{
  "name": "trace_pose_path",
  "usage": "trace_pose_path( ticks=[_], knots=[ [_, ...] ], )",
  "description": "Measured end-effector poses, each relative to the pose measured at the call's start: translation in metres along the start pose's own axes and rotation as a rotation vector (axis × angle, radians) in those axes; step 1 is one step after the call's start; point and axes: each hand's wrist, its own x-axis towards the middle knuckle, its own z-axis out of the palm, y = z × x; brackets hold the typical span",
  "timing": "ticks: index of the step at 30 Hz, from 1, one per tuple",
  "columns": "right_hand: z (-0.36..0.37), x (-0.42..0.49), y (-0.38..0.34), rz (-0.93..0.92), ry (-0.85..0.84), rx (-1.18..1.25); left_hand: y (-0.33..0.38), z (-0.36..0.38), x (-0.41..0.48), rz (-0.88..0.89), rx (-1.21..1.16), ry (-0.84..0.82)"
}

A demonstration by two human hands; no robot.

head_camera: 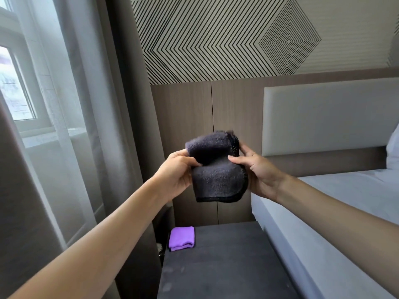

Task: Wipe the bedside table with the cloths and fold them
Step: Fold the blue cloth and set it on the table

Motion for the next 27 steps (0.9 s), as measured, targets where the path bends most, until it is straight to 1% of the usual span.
trace_pose_path(
  ticks=[2,4,6,8,10,13,16,18,20,23,25,26,27],
  knots=[
    [-0.008,0.0,-0.004,-0.054,-0.09,0.046,0.002,0.002,-0.001,0.12,0.036,-0.029],
    [-0.02,0.001,-0.007,-0.087,-0.158,-0.005,0.005,0.003,-0.006,0.232,0.115,-0.095],
    [-0.028,-0.001,-0.011,-0.065,-0.189,-0.068,0.006,0.003,-0.007,0.357,0.256,-0.134],
    [-0.033,-0.006,-0.015,-0.022,-0.218,-0.148,0.005,0.001,-0.005,0.434,0.372,-0.097],
    [-0.032,-0.013,-0.021,-0.013,-0.221,-0.205,0.0,0.0,-0.002,0.442,0.401,-0.037],
    [-0.029,-0.014,-0.021,-0.025,-0.202,-0.314,-0.01,0.0,0.003,0.349,0.337,0.001],
    [-0.033,-0.011,-0.019,-0.06,-0.093,-0.57,-0.021,-0.006,0.01,0.168,0.306,-0.004],
    [-0.039,-0.007,-0.018,-0.009,-0.051,-0.683,-0.032,-0.012,0.014,0.002,0.268,-0.057],
    [-0.047,-0.005,-0.013,0.043,0.001,-0.752,-0.046,-0.014,0.018,-0.15,0.171,-0.121],
    [-0.063,-0.002,-0.003,0.042,0.041,-0.87,-0.065,-0.009,0.025,-0.308,-0.02,-0.166],
    [-0.073,0.0,0.005,0.057,0.055,-0.889,-0.082,-0.003,0.033,-0.365,-0.066,-0.192],
    [-0.078,0.001,0.009,0.076,0.058,-0.888,-0.093,-0.002,0.04,-0.356,-0.004,-0.202],
    [-0.084,0.002,0.013,0.098,0.062,-0.887,-0.105,0.001,0.047,-0.316,0.109,-0.212]
  ],
)
